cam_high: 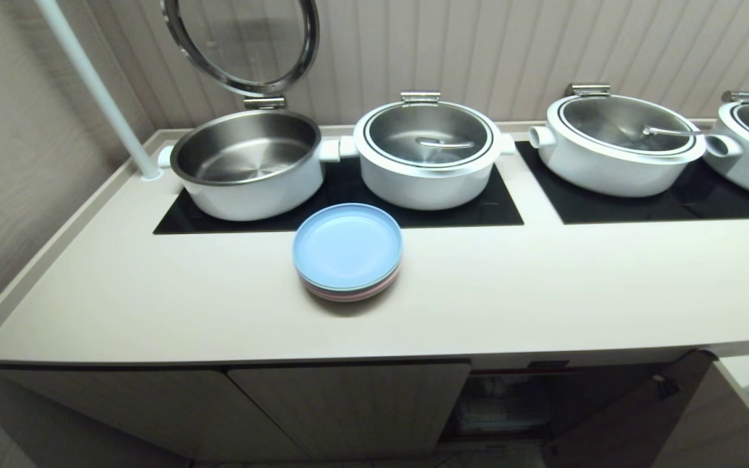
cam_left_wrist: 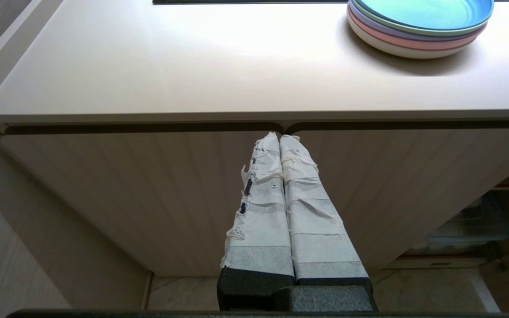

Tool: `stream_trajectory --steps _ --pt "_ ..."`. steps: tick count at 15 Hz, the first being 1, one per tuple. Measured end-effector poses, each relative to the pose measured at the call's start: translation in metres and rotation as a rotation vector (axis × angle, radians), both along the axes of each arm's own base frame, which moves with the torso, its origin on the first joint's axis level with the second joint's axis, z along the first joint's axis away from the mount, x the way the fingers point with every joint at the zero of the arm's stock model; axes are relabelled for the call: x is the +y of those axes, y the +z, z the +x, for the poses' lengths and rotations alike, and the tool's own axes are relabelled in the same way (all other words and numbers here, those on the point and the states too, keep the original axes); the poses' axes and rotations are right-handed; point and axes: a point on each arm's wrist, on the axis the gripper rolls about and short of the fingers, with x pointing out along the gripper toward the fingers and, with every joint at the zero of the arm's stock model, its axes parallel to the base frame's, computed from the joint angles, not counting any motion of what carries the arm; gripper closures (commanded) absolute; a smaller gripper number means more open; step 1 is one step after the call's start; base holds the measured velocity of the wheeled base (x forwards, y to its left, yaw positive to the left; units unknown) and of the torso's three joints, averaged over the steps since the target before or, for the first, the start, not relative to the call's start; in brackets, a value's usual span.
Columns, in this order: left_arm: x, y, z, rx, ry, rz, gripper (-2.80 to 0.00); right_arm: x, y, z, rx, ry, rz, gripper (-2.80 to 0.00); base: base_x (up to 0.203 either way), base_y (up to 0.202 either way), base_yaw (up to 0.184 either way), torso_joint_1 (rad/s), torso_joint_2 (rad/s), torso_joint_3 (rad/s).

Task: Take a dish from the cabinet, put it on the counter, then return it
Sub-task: Put it back into the cabinet

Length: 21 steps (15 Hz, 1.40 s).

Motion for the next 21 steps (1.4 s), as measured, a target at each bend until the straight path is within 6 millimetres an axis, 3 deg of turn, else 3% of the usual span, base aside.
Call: stream_trajectory --steps 21 --pt "0.0 0.0 0.0 0.0 -0.001 0.0 0.0 -0.002 0.012 -0.011 0.03 -0.028 0.018 0.0 0.0 0.0 0.0 0.0 0.0 0.0"
